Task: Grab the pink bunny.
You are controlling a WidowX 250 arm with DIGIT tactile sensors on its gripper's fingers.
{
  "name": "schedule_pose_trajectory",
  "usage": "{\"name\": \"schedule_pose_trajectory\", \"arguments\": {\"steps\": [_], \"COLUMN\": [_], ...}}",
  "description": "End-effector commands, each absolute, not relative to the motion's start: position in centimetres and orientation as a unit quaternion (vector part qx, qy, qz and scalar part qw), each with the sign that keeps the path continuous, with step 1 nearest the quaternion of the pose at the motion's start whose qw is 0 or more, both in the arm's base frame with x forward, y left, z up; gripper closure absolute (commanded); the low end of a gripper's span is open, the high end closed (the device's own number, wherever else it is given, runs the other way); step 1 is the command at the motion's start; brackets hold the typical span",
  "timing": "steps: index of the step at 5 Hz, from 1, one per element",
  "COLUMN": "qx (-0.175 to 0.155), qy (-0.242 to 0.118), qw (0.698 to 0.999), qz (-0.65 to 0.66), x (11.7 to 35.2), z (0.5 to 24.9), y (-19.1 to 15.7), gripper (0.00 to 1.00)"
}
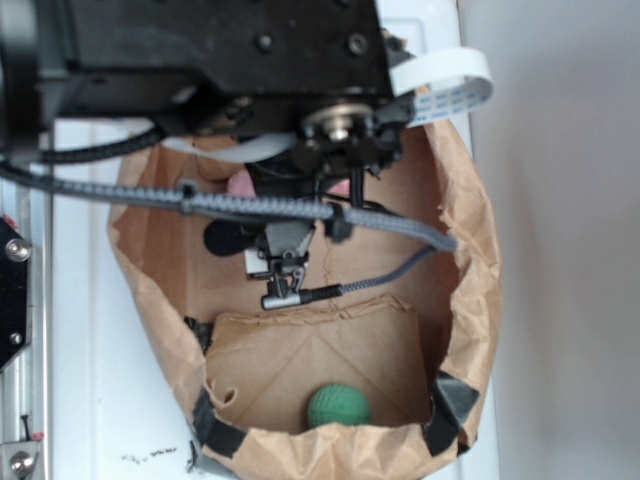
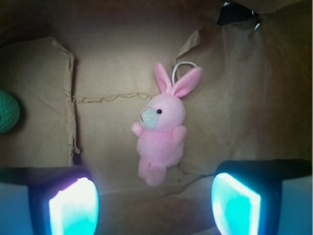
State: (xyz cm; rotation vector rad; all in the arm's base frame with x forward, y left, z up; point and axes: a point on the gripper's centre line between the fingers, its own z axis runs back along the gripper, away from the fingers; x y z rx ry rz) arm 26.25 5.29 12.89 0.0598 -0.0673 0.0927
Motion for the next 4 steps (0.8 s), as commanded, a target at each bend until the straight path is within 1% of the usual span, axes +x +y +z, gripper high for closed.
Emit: {"name": "schedule_pose_trajectory", "arguments": {"steps": [1,2,4], "qx": [0.038,0.036,0.016], "qy": [-0.069,-0.075,-0.086], "qw": [0.995,0.994,0.994], "qz": [0.056,0.065,0.072], "x": [27.6,28.9,29.4], "z": [12.7,11.8,10.8], "y": [6.5,7.1,6.3], "gripper": [0.00,0.00,0.00]}}
